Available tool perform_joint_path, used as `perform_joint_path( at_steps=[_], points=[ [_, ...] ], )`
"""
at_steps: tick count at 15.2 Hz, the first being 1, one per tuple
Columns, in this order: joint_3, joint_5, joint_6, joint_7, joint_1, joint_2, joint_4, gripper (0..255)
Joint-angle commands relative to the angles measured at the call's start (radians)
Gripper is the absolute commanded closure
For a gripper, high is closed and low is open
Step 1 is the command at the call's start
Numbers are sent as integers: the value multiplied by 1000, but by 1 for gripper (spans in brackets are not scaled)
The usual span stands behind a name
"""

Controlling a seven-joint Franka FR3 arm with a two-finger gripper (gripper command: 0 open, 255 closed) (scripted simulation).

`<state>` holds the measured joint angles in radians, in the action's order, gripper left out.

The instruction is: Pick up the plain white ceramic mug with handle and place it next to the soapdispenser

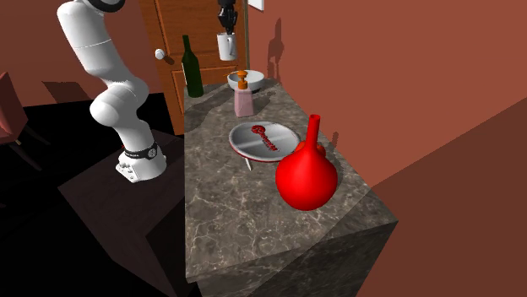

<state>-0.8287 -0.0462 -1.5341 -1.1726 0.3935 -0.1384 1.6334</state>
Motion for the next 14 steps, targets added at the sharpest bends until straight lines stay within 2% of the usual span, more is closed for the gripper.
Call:
perform_joint_path(
  at_steps=[1, 14],
  points=[
    [-66, 57, 14, -93, 21, 83, -69, 255],
    [-45, 14, -169, -68, 23, 27, 150, 255]
  ],
)
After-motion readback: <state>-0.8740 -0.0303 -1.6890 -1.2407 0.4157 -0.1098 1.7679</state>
